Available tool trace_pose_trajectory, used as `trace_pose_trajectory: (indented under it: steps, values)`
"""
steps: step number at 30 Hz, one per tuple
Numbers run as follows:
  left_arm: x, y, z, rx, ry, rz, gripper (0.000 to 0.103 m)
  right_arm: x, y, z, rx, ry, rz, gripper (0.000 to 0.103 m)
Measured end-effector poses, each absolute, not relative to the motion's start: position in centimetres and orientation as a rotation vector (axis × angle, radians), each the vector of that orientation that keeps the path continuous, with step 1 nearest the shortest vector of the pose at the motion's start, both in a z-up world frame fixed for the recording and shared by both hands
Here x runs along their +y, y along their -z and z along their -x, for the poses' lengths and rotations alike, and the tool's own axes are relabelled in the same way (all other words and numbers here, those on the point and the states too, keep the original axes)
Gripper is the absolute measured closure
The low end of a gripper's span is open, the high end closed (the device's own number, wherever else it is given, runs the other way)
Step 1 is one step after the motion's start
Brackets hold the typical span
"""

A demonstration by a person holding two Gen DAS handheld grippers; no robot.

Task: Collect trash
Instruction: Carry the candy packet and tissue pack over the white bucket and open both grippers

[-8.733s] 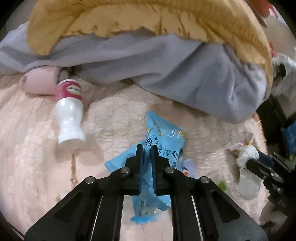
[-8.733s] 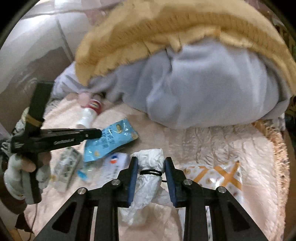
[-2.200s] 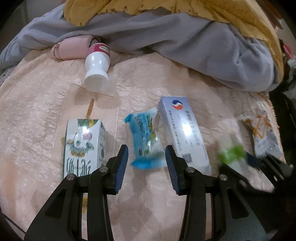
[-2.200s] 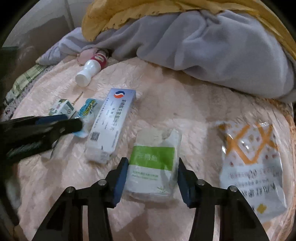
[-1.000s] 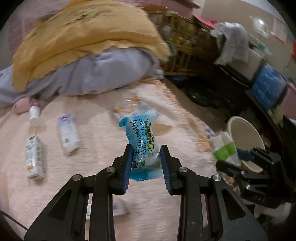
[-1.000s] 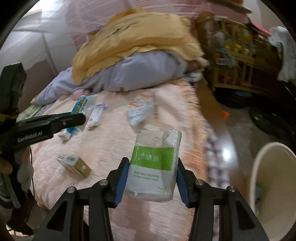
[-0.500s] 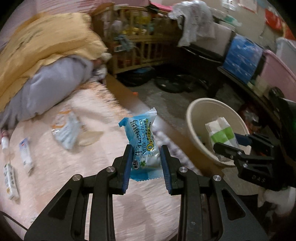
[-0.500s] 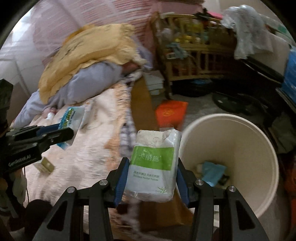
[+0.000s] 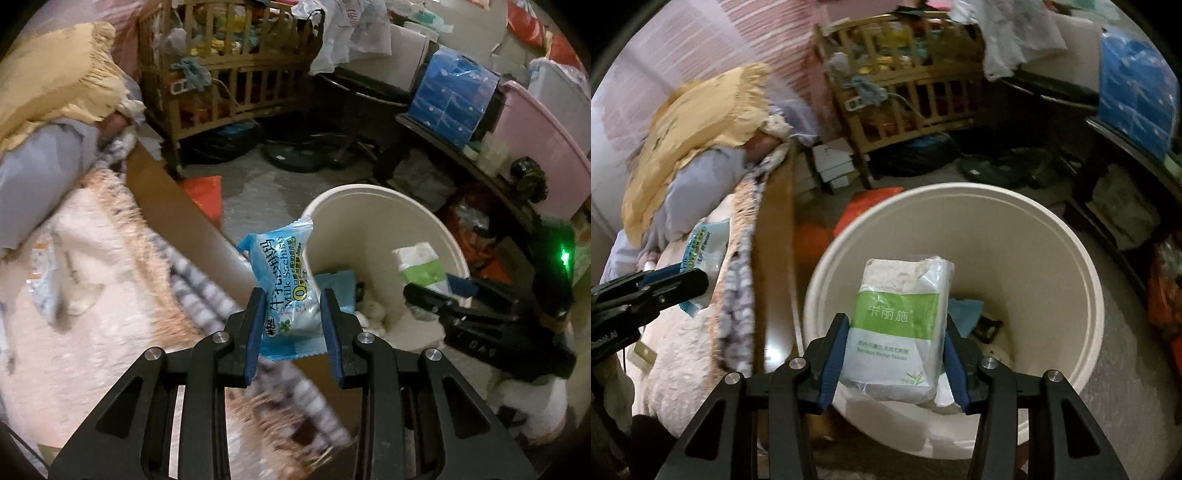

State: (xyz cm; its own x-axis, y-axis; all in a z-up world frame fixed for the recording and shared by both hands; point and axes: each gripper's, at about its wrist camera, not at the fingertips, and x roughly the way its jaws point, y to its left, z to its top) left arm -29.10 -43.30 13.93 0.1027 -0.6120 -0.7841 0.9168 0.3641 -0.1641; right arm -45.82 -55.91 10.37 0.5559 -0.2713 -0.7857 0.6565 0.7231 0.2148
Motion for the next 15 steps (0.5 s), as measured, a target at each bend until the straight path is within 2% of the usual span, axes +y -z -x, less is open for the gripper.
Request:
trace_pose_trajectory:
  steps: [15]
  values:
    - [-47.5,-11.6,30.0,0.967,1.218,-0.396,0.075,-58.0,-8.7,47.7,0.804,0.619,-0.586,0.056]
